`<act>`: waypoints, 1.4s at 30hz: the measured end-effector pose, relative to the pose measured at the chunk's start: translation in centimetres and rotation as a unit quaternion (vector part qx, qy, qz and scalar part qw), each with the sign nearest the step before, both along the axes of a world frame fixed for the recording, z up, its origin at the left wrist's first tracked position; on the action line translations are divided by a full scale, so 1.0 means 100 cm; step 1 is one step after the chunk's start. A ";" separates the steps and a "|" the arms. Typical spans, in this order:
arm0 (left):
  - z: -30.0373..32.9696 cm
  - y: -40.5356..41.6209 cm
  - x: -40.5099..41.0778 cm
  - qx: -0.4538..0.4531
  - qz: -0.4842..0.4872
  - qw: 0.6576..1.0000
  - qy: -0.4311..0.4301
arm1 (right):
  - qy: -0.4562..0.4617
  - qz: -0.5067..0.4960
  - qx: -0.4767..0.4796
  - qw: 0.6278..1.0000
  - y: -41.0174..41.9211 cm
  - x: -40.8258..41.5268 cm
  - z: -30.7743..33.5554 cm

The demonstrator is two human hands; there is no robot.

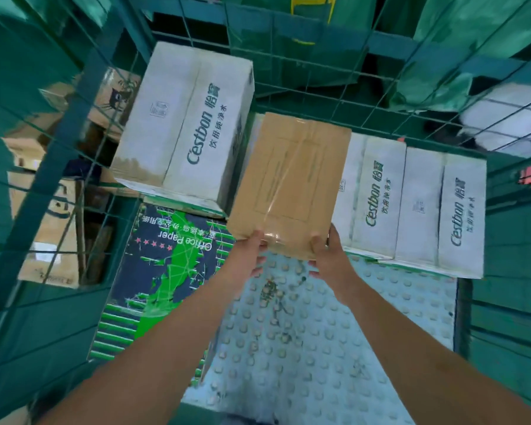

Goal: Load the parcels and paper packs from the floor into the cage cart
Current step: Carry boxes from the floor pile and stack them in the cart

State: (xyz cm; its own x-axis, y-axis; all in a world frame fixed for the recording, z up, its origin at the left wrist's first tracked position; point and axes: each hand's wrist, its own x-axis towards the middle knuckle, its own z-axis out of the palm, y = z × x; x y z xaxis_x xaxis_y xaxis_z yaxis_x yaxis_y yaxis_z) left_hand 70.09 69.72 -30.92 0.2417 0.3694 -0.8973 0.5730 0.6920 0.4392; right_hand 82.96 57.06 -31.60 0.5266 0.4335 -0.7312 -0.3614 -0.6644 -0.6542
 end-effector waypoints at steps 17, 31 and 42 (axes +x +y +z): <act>-0.022 0.099 0.071 0.050 -0.003 0.998 -0.035 | -0.089 -0.076 0.048 0.992 0.114 0.059 -0.040; -0.015 0.085 0.061 0.075 0.008 0.997 -0.011 | 0.026 -0.111 -0.076 0.991 0.106 0.048 -0.017; 0.050 -0.032 -0.083 0.023 0.078 0.997 0.006 | 0.158 -0.046 -0.096 0.982 0.010 -0.120 0.056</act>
